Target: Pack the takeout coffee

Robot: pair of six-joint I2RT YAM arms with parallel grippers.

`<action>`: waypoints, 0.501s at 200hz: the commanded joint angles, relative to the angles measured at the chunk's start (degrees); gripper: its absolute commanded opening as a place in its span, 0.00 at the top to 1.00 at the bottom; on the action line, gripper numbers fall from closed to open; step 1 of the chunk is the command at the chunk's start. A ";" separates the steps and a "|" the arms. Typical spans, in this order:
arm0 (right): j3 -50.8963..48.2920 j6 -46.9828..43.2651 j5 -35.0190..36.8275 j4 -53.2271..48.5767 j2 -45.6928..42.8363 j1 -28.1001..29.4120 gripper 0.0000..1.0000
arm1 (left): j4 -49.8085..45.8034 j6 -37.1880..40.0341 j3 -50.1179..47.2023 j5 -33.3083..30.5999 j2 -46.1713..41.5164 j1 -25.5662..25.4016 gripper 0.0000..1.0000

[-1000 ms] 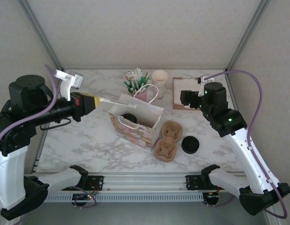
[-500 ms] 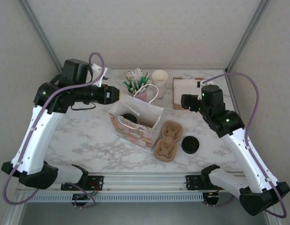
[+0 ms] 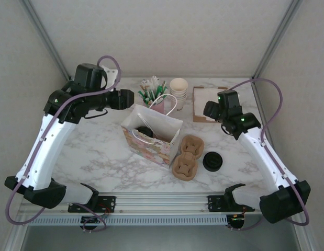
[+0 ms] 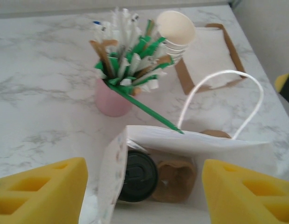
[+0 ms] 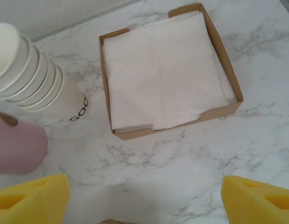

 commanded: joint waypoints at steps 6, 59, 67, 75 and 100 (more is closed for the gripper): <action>-1.09 12.21 -3.65 2.73 1.28 -2.96 0.17 | 4.37 -0.79 -4.81 -5.35 -3.23 1.90 0.36; -5.54 23.35 -7.69 8.02 3.06 -7.04 0.19 | 15.05 -9.86 -16.66 5.97 -6.38 15.29 0.38; -6.16 24.53 -9.02 9.22 3.83 -7.61 0.19 | 17.84 -11.48 -19.46 6.76 -7.16 15.93 0.38; -6.67 25.64 -10.34 10.44 4.52 -8.22 0.19 | 19.99 -12.32 -21.94 8.00 -7.76 16.53 0.38; -7.12 27.34 -11.09 12.67 6.90 -8.75 0.21 | 22.27 -13.33 -27.72 8.36 -8.19 18.92 0.37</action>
